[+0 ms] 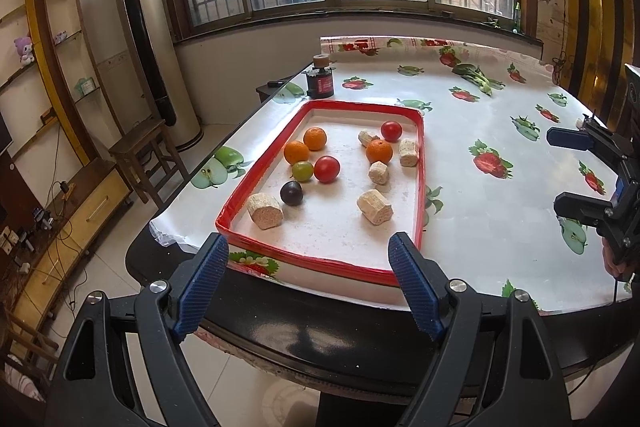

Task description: Organize fruits

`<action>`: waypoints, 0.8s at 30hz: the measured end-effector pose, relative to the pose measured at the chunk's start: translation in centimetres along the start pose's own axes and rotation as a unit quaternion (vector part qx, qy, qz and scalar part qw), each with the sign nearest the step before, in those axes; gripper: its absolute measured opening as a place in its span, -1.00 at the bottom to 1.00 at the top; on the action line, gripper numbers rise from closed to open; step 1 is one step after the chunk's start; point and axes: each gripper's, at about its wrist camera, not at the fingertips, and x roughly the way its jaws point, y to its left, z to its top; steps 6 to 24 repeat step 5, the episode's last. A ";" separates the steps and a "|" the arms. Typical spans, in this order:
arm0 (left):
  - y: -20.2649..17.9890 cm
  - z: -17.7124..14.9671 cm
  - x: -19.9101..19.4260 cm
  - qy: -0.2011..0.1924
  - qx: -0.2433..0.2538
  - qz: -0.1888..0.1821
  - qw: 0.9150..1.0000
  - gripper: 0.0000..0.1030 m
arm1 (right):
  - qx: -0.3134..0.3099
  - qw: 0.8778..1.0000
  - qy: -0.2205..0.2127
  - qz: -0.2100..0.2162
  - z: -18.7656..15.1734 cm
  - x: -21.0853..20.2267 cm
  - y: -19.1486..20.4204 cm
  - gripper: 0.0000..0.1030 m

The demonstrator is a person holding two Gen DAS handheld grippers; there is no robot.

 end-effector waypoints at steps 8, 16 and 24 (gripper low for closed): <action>-0.4 0.2 0.4 0.010 -0.004 -0.010 1.000 0.60 | 0.004 1.000 0.016 -0.017 -0.2 0.0 -0.2 0.91; -0.4 0.2 0.4 0.010 -0.004 -0.010 1.000 0.60 | 0.004 1.000 0.016 -0.017 -0.2 0.0 -0.2 0.91; -0.4 0.2 0.4 0.010 -0.004 -0.010 1.000 0.60 | 0.004 1.000 0.016 -0.017 -0.2 0.0 -0.2 0.91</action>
